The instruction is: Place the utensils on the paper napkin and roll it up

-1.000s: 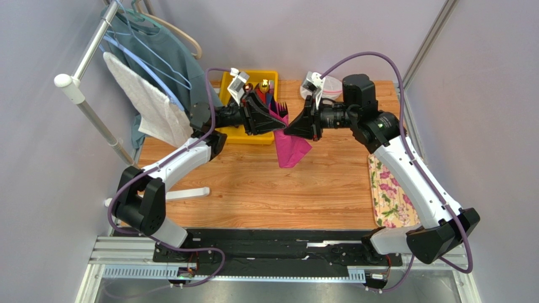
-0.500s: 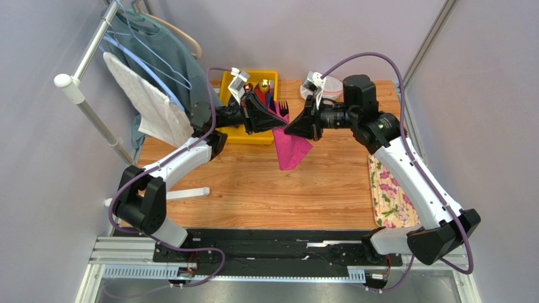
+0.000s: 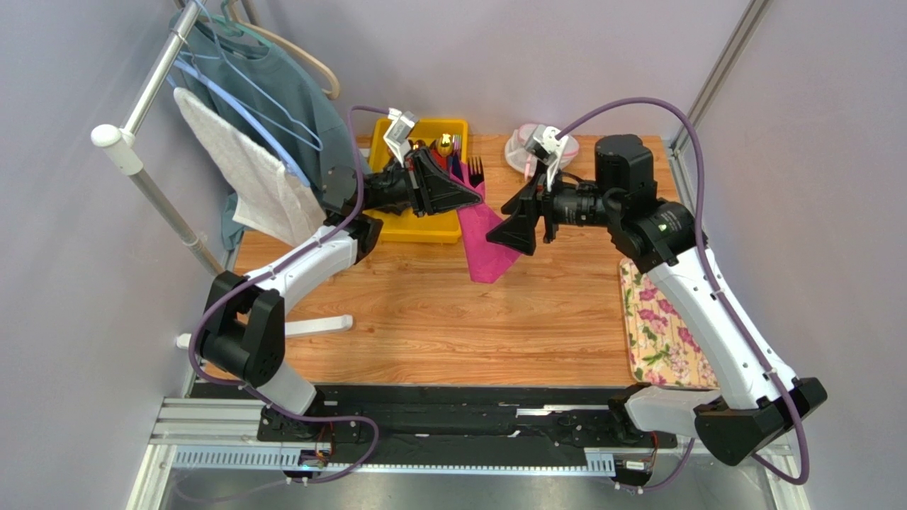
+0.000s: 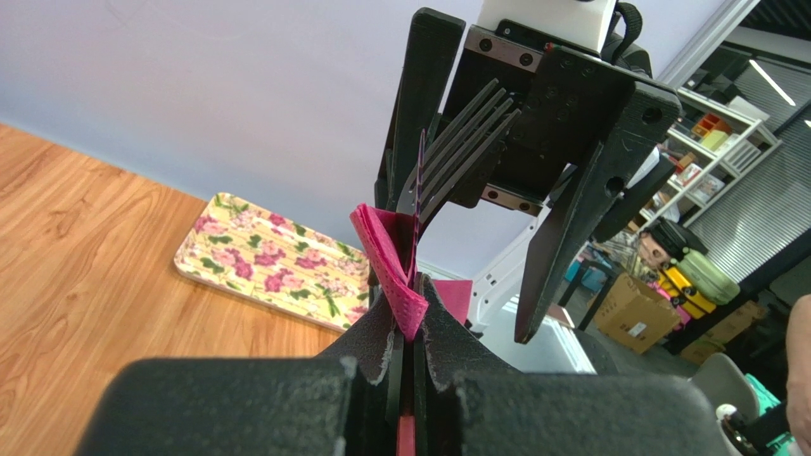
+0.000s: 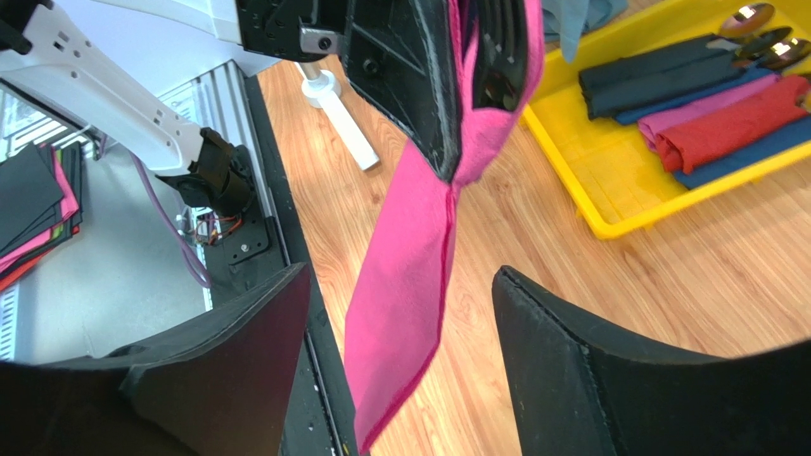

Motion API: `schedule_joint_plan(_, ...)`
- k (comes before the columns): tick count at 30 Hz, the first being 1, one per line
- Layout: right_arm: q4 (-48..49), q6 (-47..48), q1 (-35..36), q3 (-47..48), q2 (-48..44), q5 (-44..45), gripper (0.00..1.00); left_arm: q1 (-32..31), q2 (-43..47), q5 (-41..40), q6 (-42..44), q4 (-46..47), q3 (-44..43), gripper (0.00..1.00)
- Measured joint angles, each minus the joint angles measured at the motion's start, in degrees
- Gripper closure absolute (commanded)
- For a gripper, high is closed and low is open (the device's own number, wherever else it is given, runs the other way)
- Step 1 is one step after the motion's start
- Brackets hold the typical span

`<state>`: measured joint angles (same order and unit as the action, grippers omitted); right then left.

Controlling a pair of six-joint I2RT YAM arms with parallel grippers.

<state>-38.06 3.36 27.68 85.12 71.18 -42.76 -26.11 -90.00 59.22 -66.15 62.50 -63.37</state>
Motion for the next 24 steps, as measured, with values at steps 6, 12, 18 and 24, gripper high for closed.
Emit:
schedule_joint_plan(6, -3.8, 1.0, -2.9, -1.8, -2.3, 0.4, 0.50, 0.0, 0.0, 0.0, -0.4, 0.0, 0.0, 1.00)
schedule_joint_plan(12, -9.8, 3.7, -3.5, -2.8, -2.8, 0.7, 0.65, 0.0, 0.0, 0.1, -0.6, 0.0, 0.0, 1.00)
schedule_joint_plan(18, -13.3, 6.2, -3.5, -2.8, -3.1, 0.7, 1.00, 0.0, 0.0, 0.0, -1.0, 0.0, 0.0, 1.00)
schedule_joint_plan(24, -13.0, 6.5, -3.5, -3.2, -2.9, 1.1, 1.00, -0.3, 0.0, 0.3, -1.7, 0.5, 0.0, 1.00)
